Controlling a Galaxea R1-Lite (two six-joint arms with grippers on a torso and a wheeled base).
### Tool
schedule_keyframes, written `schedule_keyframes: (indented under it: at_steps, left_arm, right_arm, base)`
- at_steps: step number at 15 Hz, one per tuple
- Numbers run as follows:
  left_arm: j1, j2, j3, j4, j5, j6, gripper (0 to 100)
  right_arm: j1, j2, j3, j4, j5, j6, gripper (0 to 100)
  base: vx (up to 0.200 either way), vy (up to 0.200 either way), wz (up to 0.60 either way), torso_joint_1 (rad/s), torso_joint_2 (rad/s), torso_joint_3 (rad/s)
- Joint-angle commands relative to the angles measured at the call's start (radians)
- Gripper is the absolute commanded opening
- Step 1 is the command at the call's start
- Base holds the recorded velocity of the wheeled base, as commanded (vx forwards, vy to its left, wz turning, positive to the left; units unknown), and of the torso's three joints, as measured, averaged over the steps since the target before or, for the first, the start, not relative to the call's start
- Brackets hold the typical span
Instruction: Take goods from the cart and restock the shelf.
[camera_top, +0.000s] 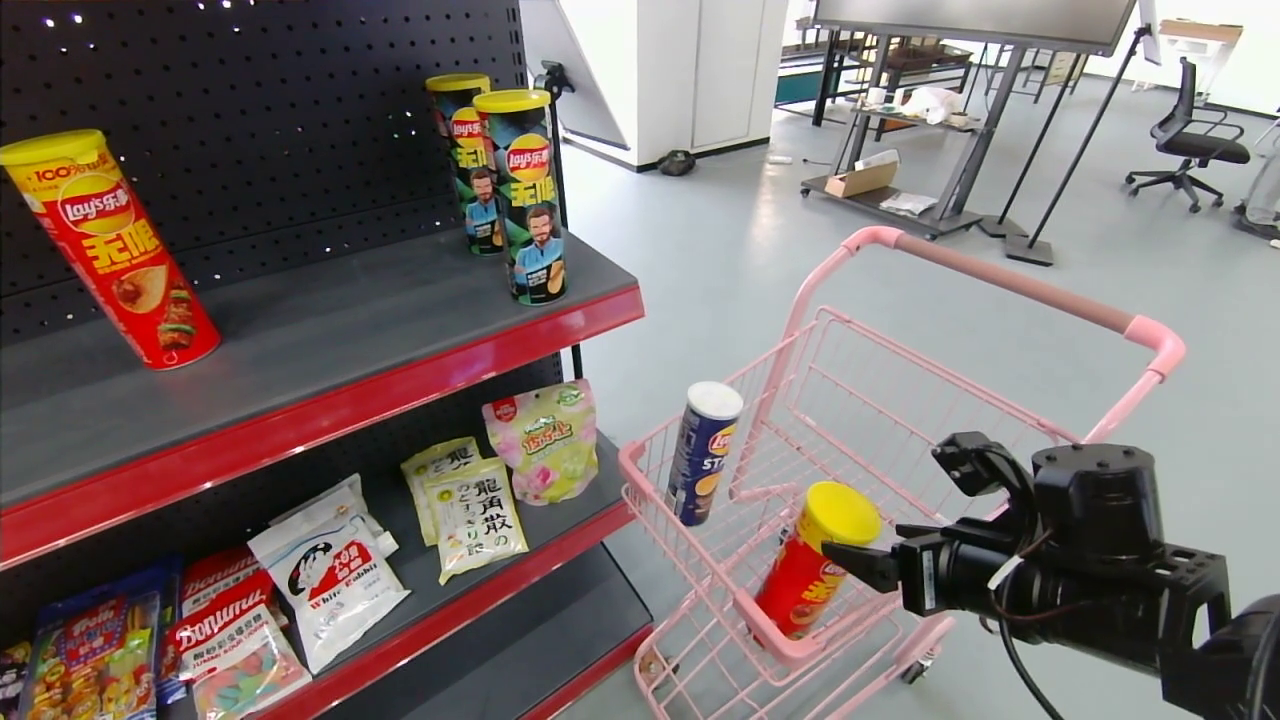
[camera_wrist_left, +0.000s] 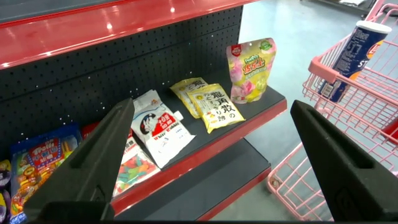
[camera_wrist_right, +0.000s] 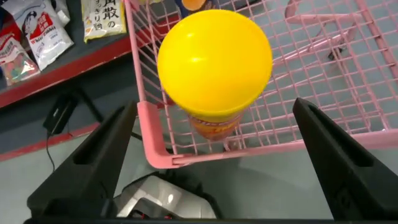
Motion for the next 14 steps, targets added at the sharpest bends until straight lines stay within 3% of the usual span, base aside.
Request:
schedule_keyframes:
  at_steps: [1,14]
  left_arm:
    - [0.000,0.000,0.000,0.000,0.000,0.000,100]
    - [0.000,0.000,0.000,-0.001,0.000,0.001,100]
  right_arm:
    - [0.023,0.029,0.002,-0.006,0.000,0.003,100]
    - [0.023,0.331,-0.010,-0.322,-0.044,0.006,100]
  base:
    - [0.000,0.000,0.00,0.000,0.00,0.000]
    - [0.000,0.000,0.00,0.000,0.00,0.000]
